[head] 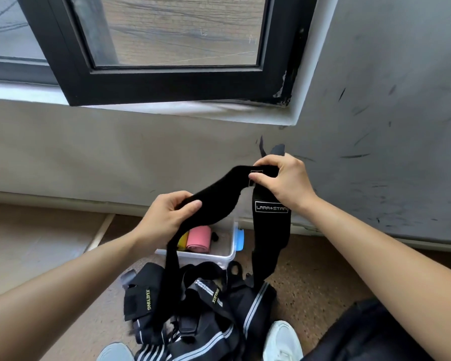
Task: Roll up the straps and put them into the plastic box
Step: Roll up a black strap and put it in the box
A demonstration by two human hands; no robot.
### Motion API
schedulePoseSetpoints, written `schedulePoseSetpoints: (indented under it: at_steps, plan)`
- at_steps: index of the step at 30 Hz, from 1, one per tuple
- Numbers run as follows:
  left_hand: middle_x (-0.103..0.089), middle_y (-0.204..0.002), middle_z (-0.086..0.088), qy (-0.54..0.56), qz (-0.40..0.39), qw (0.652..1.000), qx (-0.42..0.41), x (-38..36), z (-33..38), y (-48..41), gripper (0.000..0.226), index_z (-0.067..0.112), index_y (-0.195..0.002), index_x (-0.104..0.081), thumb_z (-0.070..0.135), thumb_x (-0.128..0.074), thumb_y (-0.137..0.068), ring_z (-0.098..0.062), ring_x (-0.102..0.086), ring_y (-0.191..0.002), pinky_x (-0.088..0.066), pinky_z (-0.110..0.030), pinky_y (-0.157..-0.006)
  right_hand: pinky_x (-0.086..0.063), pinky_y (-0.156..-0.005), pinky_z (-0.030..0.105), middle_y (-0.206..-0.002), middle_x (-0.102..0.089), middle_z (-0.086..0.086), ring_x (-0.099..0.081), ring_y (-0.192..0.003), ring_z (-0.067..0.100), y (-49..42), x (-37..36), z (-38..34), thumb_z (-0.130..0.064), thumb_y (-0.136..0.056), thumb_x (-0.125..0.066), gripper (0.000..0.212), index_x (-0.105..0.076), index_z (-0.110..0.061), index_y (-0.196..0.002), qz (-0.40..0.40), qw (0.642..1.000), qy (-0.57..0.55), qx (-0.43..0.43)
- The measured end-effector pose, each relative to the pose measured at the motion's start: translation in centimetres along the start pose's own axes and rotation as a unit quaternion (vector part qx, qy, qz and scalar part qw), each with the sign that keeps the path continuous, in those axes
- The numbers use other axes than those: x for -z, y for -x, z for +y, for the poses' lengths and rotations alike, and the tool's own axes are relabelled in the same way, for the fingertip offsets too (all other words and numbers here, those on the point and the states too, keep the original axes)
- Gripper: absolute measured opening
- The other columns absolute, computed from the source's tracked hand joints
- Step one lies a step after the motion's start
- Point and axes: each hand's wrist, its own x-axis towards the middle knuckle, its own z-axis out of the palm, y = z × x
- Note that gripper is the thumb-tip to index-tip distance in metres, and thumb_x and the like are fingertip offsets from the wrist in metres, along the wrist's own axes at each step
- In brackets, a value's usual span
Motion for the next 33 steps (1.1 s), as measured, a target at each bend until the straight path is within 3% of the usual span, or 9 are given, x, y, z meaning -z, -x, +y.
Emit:
schedulePoseSetpoints:
  at_steps: [4,8,11,13,15,21,25,29,33]
  plan:
    - [-0.078,-0.091,0.001,0.022,0.01,1.0,0.012,0.6,0.7,-0.6,0.013,0.014,-0.102,-0.075,0.017,-0.063,-0.102,-0.008,-0.07,-0.083,-0.054,-0.028,-0.082,-0.038,-0.077,0.006,-0.095,-0.064,0.001,-0.055,-0.083,0.009,0.6,0.7,0.8,-0.027,-0.081,-0.086,0.03,-0.075,-0.023,-0.107,-0.029,0.999,-0.006,0.021]
    - [-0.077,-0.104,-0.006,0.055,-0.037,0.997,0.039,1.2,0.8,-1.0,0.017,0.009,-0.114,-0.073,0.015,-0.059,-0.104,-0.015,-0.07,-0.092,-0.053,-0.033,-0.089,-0.044,-0.093,0.02,-0.115,-0.063,-0.008,-0.055,-0.099,0.002,1.1,1.4,-0.2,-0.017,-0.095,-0.071,0.031,-0.06,-0.021,-0.123,-0.097,0.994,-0.026,0.039]
    - [-0.074,-0.104,-0.008,0.099,-0.075,0.99,0.068,2.0,1.0,-1.4,0.02,0.005,-0.119,-0.068,0.01,-0.056,-0.104,-0.019,-0.069,-0.091,-0.055,-0.03,-0.081,-0.037,-0.106,0.013,-0.132,-0.055,-0.016,-0.053,-0.117,-0.005,1.9,1.5,-1.7,-0.014,-0.101,-0.061,0.055,-0.038,-0.025,-0.15,-0.175,0.98,-0.089,0.034]
    - [-0.074,-0.107,-0.008,0.126,-0.095,0.984,0.083,2.5,1.3,-1.3,0.023,0.005,-0.124,-0.066,0.007,-0.054,-0.105,-0.019,-0.071,-0.093,-0.057,-0.026,-0.074,-0.05,-0.102,0.029,-0.116,-0.069,-0.002,-0.067,-0.105,0.01,2.4,1.3,-2.4,-0.013,-0.101,-0.063,0.046,-0.045,-0.018,-0.143,-0.208,0.965,-0.156,-0.01]
    - [-0.073,-0.114,-0.013,0.14,-0.107,0.981,0.086,2.8,1.5,-1.3,0.026,0.009,-0.128,-0.065,0.007,-0.053,-0.104,-0.022,-0.071,-0.1,-0.058,-0.029,-0.077,-0.059,-0.084,0.044,-0.097,-0.075,0.016,-0.072,-0.086,0.024,2.8,1.2,-2.9,-0.009,-0.098,-0.066,0.024,-0.061,-0.005,-0.122,-0.216,0.953,-0.207,-0.042]
    - [-0.069,-0.128,-0.023,0.131,-0.164,0.974,0.085,3.6,2.7,-1.2,0.036,0.019,-0.133,-0.066,0.015,-0.067,-0.097,-0.035,-0.067,-0.112,-0.043,-0.057,-0.105,-0.053,-0.064,0.018,-0.082,-0.076,-0.005,-0.068,-0.07,0.005,3.0,1.4,-3.4,-0.013,-0.098,-0.064,0.013,-0.076,-0.011,-0.102,-0.242,0.918,-0.305,-0.079]
    - [-0.07,-0.127,-0.019,0.1,-0.215,0.967,0.091,3.5,3.7,-1.2,0.036,0.019,-0.125,-0.071,0.018,-0.064,-0.09,-0.03,-0.067,-0.113,-0.044,-0.051,-0.106,-0.052,-0.064,0.016,-0.084,-0.076,-0.006,-0.067,-0.07,0.004,2.6,1.3,-3.6,-0.016,-0.097,-0.061,0.017,-0.073,-0.011,-0.108,-0.266,0.904,-0.328,-0.07]
    - [-0.072,-0.113,-0.015,0.084,-0.252,0.961,0.08,3.1,4.5,-0.9,0.036,0.006,-0.117,-0.071,0.01,-0.058,-0.083,-0.027,-0.064,-0.109,-0.045,-0.042,-0.102,-0.05,-0.07,0.016,-0.1,-0.071,0.005,-0.065,-0.079,0.008,2.3,0.8,-4.1,-0.019,-0.098,-0.056,0.036,-0.065,0.002,-0.125,-0.378,0.85,-0.356,-0.096]
    - [-0.071,-0.107,-0.015,0.075,-0.238,0.967,0.057,3.6,5.1,-0.8,0.035,0.004,-0.108,-0.072,0.009,-0.055,-0.078,-0.025,-0.061,-0.105,-0.043,-0.036,-0.096,-0.053,-0.066,0.017,-0.083,-0.073,-0.001,-0.067,-0.071,0.007,2.1,0.1,-3.9,-0.016,-0.096,-0.057,0.016,-0.068,-0.004,-0.098,-0.466,0.796,-0.358,-0.145]
